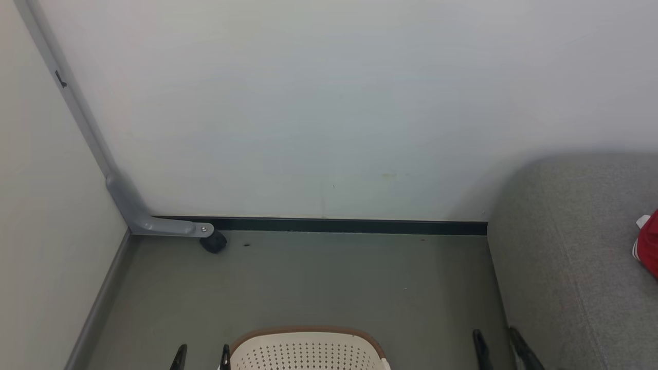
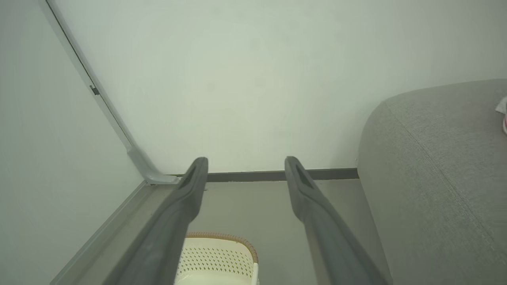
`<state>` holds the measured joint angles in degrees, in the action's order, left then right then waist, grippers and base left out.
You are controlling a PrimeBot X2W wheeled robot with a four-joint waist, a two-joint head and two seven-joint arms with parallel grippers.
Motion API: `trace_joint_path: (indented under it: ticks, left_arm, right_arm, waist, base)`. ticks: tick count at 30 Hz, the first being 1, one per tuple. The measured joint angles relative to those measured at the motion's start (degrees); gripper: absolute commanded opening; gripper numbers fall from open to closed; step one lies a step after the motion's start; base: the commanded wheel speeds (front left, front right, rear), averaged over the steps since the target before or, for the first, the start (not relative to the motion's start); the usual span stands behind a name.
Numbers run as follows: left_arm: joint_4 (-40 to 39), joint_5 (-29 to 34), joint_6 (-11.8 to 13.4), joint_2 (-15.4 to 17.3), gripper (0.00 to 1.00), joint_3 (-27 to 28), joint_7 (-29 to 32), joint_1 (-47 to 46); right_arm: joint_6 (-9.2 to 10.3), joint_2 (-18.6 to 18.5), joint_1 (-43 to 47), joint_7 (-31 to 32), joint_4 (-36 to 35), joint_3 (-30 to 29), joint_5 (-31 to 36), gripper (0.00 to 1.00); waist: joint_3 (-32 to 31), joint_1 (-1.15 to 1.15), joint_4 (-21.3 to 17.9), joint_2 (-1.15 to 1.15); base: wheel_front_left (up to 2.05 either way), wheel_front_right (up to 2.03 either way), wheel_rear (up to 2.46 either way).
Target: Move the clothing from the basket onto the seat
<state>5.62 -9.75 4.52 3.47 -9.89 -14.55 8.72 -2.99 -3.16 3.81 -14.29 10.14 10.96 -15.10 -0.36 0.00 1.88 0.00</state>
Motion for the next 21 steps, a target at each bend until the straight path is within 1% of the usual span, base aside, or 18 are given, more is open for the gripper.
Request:
trace_joint_path:
  ticks: [12,14,19,21]
  left_arm:
    - [0.90,0.09,-0.08,-0.09,1.00,0.04,0.00,-0.05]
    - [1.37,-0.13,-0.56,-0.10,1.00,0.13,0.00,-0.06]
    - [1.82,-0.70,-0.58,-0.11,1.00,0.40,0.00,-0.07]
    - [1.96,-0.73,-1.02,-0.11,1.00,0.44,0.00,-0.07]
  right_arm:
    - [0.02,0.01,-0.10,0.00,0.42,-1.15,0.02,1.00]
    - [0.02,0.02,-0.24,0.01,0.57,-1.14,0.02,1.00]
    - [-0.02,0.05,-0.89,0.01,0.69,-1.14,0.03,1.00]
    - [-0.03,0.08,-0.89,0.01,0.83,-1.15,0.07,1.00]
  waist:
    - [0.37,0.00,-0.19,0.00]
    - [0.38,0.00,-0.18,0.00]
    - [0.37,0.00,-0.18,0.00]
    - [0.36,0.00,-0.18,0.00]
  base:
    - [0.00,0.00,0.00]
    - [0.00,0.00,0.00]
    - [0.00,0.00,0.00]
    - [0.00,0.00,0.00]
